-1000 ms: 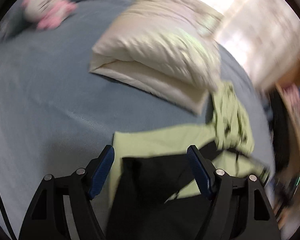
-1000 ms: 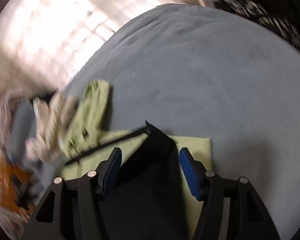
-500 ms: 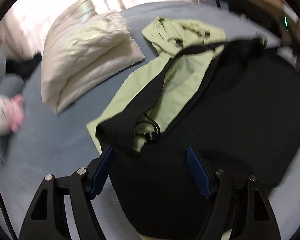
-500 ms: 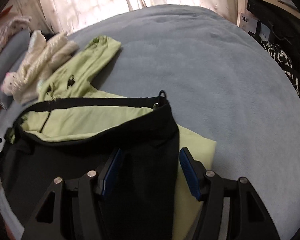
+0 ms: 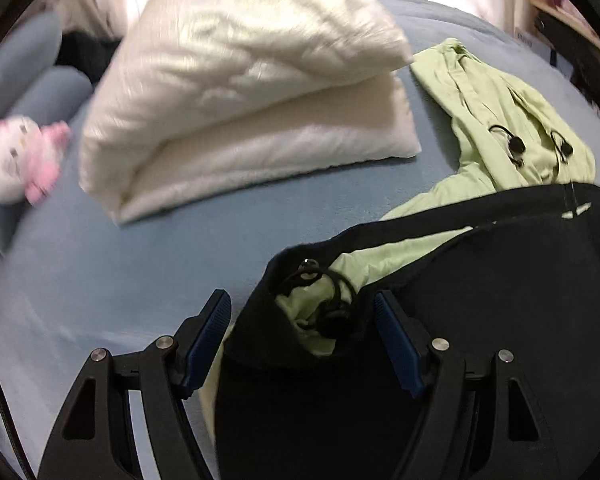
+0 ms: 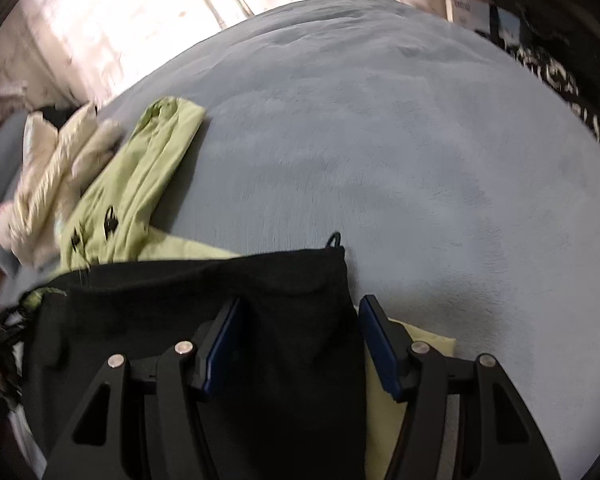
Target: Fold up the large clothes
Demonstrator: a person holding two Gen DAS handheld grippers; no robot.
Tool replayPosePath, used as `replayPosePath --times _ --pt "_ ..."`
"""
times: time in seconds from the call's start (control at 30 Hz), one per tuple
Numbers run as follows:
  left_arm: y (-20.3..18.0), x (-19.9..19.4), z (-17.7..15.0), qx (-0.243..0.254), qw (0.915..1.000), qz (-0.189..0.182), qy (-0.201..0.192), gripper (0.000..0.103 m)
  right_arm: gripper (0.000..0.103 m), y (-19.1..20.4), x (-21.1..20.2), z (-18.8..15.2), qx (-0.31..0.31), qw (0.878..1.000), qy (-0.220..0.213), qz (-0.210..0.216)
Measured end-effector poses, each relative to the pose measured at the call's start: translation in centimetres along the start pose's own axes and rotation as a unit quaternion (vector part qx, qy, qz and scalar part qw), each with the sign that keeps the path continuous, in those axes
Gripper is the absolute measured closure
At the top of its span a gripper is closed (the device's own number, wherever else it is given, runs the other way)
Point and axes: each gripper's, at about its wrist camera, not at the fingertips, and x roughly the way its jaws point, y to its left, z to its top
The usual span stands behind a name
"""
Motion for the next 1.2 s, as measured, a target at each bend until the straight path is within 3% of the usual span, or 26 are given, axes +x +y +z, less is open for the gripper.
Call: replayPosePath --times 0.13,0.17,0.23,0.3,0.4,0.53,0.63,0.7,0.8,0.93,1.03,1.1,1.2 --pt "0.9 -0.2 -0.6 0.012 0.9993 -0.032 -0.016 0.035 0.044 0.2 0.2 -0.1 -0.01 1.0 -0.009 0.009" --pt "0.9 -0.4 -0.8 0.021 0.999 -0.033 -0.022 0.038 0.048 0.4 0.3 -0.1 -0.016 1.0 -0.011 0.006" --pt "0.4 -0.8 -1.1 0.043 0.998 -0.028 -0.037 0.05 0.061 1.2 0.4 -0.3 -0.039 0.999 -0.02 -0.013" --pt "-0.6 -1.5 -1.8 0.064 0.9965 -0.015 -0.052 0.077 0.086 1.6 0.5 -0.4 -0.051 0.998 -0.029 -0.027" --pt "-1.5 -2.2 -1.6 0.068 0.9957 -0.003 -0.063 0.086 0.092 2.0 -0.5 -0.6 -0.049 0.997 -0.054 -0.033" --pt "-0.1 -4.9 -0.4 0.009 0.9959 -0.03 -0.085 0.087 0.093 1.8 -4.0 -0.6 -0.014 0.994 -0.102 -0.017" --pt "1.1 -5.7 1.0 -0.042 0.9939 -0.064 -0.08 0.087 0.094 1.8 -6.2 -0.2 0.012 0.992 -0.125 -0.016" --pt "1.4 -5.5 1.5 -0.063 0.9932 -0.068 -0.071 0.087 0.094 2.0 -6.8 0.3 0.025 0.991 -0.132 -0.02" --pt "0.6 -3.2 2.2 -0.072 0.9956 -0.046 -0.04 0.087 0.094 2.4 -5.2 1.1 0.03 0.992 -0.11 -0.048" --pt "0.0 1.2 2.4 -0.105 0.9941 -0.024 0.006 0.085 0.093 1.6 0.1 1.4 0.057 0.993 -0.048 -0.094" --pt "0.3 2.6 2.5 -0.135 0.9908 -0.013 0.003 0.078 0.092 1.4 2.7 0.9 0.056 0.99 -0.036 -0.127" --pt "0.6 3.0 2.5 -0.15 0.9886 -0.003 -0.002 0.068 0.088 1.2 3.1 0.6 0.064 0.988 -0.041 -0.131" --pt "0.8 2.9 2.7 -0.161 0.987 0.003 -0.003 0.063 0.087 0.7 2.4 0.6 0.079 0.988 -0.05 -0.123"
